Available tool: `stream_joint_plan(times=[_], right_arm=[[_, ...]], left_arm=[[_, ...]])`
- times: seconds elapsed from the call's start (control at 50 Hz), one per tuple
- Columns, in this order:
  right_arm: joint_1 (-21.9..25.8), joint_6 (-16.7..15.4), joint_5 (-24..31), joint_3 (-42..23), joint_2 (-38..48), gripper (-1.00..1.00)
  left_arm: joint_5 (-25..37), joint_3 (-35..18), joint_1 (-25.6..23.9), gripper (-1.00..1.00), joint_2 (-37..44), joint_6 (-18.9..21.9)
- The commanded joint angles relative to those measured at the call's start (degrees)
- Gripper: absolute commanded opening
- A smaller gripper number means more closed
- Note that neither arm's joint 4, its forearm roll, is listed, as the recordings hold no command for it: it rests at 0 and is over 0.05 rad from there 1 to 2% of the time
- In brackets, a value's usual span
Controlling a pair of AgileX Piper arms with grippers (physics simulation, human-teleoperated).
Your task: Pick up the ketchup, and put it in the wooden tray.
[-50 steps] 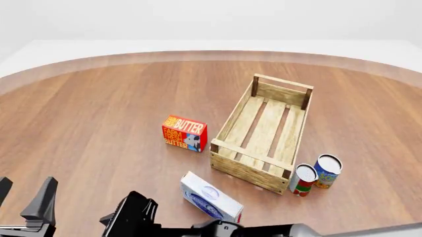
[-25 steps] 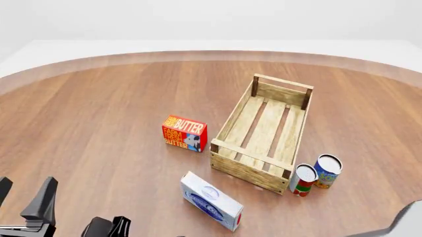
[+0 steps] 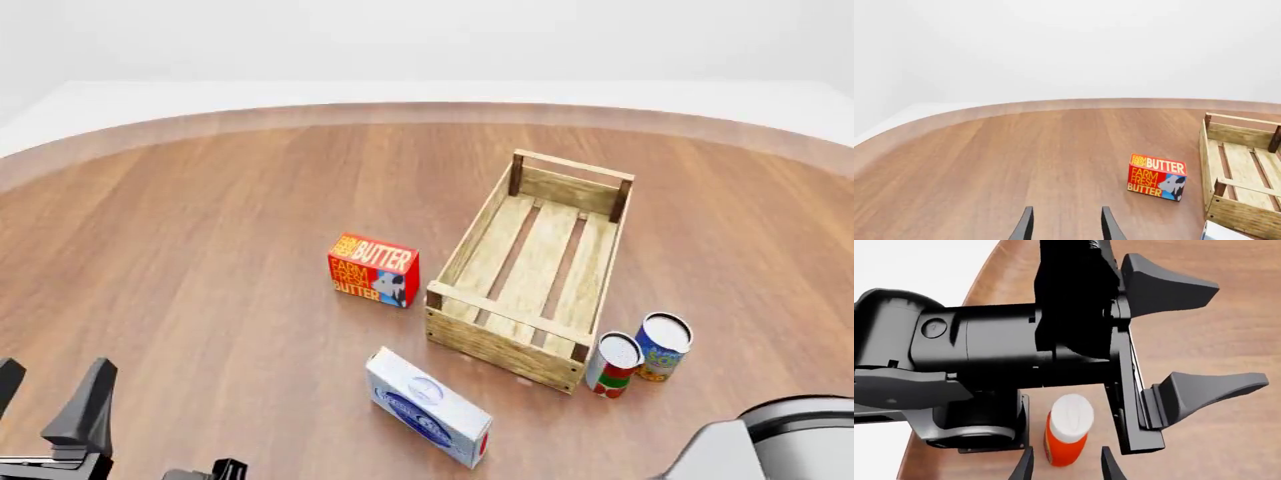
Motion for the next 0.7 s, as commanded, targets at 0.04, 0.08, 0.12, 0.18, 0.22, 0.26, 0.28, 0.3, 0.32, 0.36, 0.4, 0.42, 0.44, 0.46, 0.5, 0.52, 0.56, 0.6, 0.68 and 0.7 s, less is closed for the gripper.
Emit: stream_joint_plan(times=[0.04,0.08,0.12,0.18,0.22,0.26,0.28,0.3,0.32,0.36,0.4,0.42,0.44,0.46,0.5,0.52,0.56,0.6,0.68,0.7], right_arm=[[-0.20,-0.68,-0.72,-1.07,2.41,1.00],[-0.26,-0.79,-0.76,-1.19,2.64,1.00],[-0.58,-1.24,-0.94,-1.53,3.32,1.00],[-0.51,-1.33,-1.19,-1.94,3.94,1.00],[-0.47,-1.61,-1.24,-2.31,4.44,1.00],[-0.44,-1.62,-1.33,-2.56,4.72,1.00],[-0.31,-1.67,-1.39,-2.81,5.07,1.00],[-0.31,-1.67,-1.39,-2.81,5.07,1.00],[-0.33,-1.69,-1.51,-2.90,5.24,1.00],[-0.30,-1.73,-1.83,-3.17,5.81,1.00],[-0.42,-1.70,-1.87,-3.62,6.55,1.00],[-0.52,-1.74,-1.89,-3.80,6.89,1.00],[-0.46,-1.51,-1.91,-3.95,7.06,1.00],[-0.41,-1.37,-1.91,-4.19,7.36,1.00],[-0.44,-1.48,-1.90,-4.37,7.60,1.00],[-0.45,-1.44,-1.90,-4.52,7.78,1.00],[-0.55,-1.41,-1.93,-4.82,8.14,1.00],[-0.67,-1.34,-2.00,-5.04,8.45,1.00],[-0.77,-1.39,-2.03,-5.42,9.00,1.00],[-0.77,-1.39,-2.02,-5.42,9.00,1.00]], left_arm=[[0.00,0.00,0.00,1.00,0.00,0.00],[0.00,0.00,0.00,1.00,0.00,0.00],[0.00,0.00,0.00,1.00,0.00,0.00],[0.00,0.00,0.00,1.00,0.00,0.00],[0.00,0.00,0.00,1.00,0.00,0.00],[0.00,0.00,0.00,1.00,0.00,0.00],[0.00,0.00,0.00,1.00,0.00,0.00],[0.00,0.00,0.00,1.00,0.00,0.00],[0.00,0.00,0.00,1.00,0.00,0.00],[0.00,0.00,0.00,1.00,0.00,0.00],[0.00,0.00,0.00,1.00,0.00,0.00],[0.00,0.00,0.00,1.00,0.00,0.00],[0.00,0.00,0.00,1.00,0.00,0.00],[0.00,0.00,0.00,1.00,0.00,0.00],[0.00,0.00,0.00,1.00,0.00,0.00],[0.00,0.00,0.00,1.00,0.00,0.00],[0.00,0.00,0.00,1.00,0.00,0.00],[0.00,0.00,0.00,1.00,0.00,0.00],[0.00,0.00,0.00,1.00,0.00,0.00],[0.00,0.00,0.00,1.00,0.00,0.00]])
